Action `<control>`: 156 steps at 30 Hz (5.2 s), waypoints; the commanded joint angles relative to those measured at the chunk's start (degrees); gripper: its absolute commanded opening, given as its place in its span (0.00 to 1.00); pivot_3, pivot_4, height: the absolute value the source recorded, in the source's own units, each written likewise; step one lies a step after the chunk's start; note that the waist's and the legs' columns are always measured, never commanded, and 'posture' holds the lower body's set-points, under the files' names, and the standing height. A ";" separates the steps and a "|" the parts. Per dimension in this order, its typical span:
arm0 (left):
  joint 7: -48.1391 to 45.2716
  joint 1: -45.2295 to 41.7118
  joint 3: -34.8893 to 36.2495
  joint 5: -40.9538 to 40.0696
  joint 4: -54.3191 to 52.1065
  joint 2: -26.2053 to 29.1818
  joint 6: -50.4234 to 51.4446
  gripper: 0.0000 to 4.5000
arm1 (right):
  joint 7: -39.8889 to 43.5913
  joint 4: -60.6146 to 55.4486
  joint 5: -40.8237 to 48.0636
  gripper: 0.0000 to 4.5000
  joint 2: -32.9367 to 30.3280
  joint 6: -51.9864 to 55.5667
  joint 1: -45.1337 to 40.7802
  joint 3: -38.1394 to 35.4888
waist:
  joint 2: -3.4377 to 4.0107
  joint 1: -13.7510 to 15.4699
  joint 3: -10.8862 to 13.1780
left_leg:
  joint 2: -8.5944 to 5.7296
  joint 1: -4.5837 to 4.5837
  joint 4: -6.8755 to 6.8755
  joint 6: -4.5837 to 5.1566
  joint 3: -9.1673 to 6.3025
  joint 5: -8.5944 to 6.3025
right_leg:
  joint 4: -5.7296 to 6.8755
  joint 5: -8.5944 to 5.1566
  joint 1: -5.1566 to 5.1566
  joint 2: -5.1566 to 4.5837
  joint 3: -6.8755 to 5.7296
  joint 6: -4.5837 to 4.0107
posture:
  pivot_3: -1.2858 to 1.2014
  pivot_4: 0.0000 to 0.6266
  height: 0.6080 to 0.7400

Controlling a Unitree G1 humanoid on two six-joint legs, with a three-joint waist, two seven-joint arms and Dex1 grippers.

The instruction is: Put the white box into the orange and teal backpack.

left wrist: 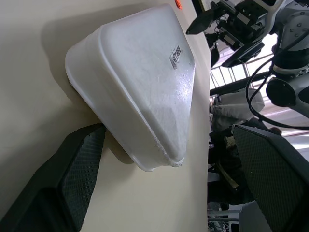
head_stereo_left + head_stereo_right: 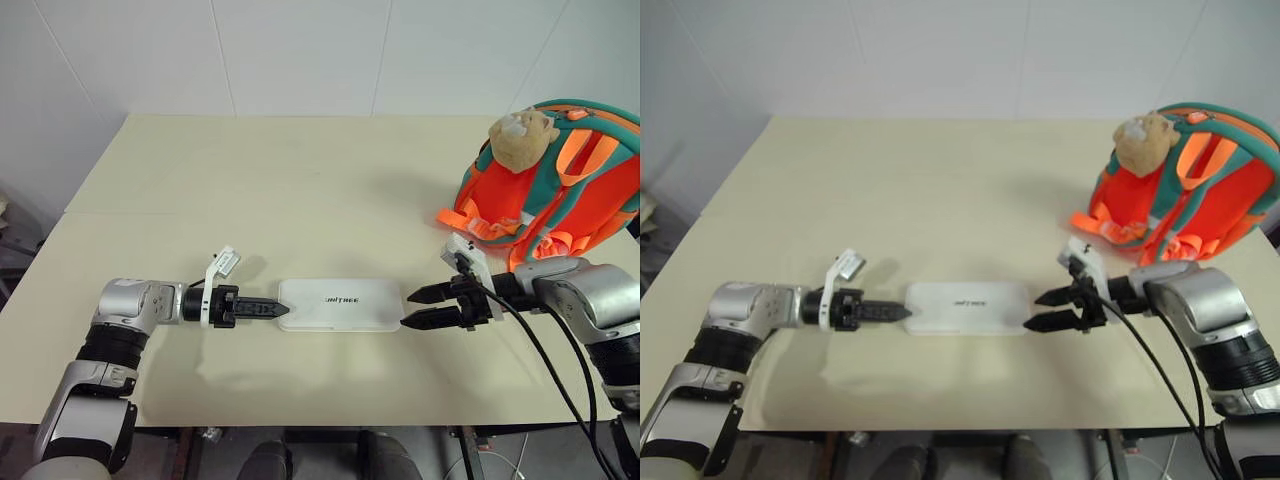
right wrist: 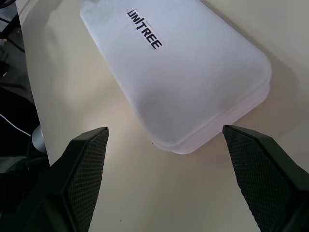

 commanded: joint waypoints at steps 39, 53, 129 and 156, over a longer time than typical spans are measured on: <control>2.97 -0.74 -4.18 2.69 1.99 -4.93 1.36 0.99 | 0.96 2.59 -4.63 1.00 5.71 -5.98 -1.24 1.66 | 0.06 1.19 -0.03 | -0.04 0.00 0.02 -0.02 0.00 0.01 | -0.02 0.02 0.02 -0.01 -0.01 0.03 | 0.52 0.24 1.00; 5.12 -2.34 -0.74 1.99 6.00 -6.31 2.31 0.35 | 2.76 -0.66 -4.80 1.00 0.46 -6.30 4.43 -0.25 | 0.02 0.13 -0.05 | 0.00 -0.13 -0.22 -0.01 0.05 0.00 | -0.14 0.01 -0.06 0.03 -0.05 0.04 | 0.52 0.24 1.00; 4.50 19.64 17.19 -5.23 -29.57 5.64 -21.72 0.30 | -18.40 37.54 -7.09 0.12 11.35 -40.27 -13.01 -27.95 | 0.17 -1.92 0.05 | 0.14 -0.09 -0.55 -0.28 0.29 0.18 | -0.23 -0.01 -0.19 0.09 0.08 -0.02 | 0.52 0.24 1.00; 2.84 17.46 21.66 -1.73 -12.86 11.56 -29.00 0.30 | -24.80 -9.38 59.07 0.12 1.07 24.12 4.08 -25.41 | 0.23 -0.14 0.08 | 0.26 -0.44 -0.50 0.01 0.32 -0.22 | -0.27 -0.02 -0.74 -0.04 -0.10 -0.03 | 0.52 0.24 1.00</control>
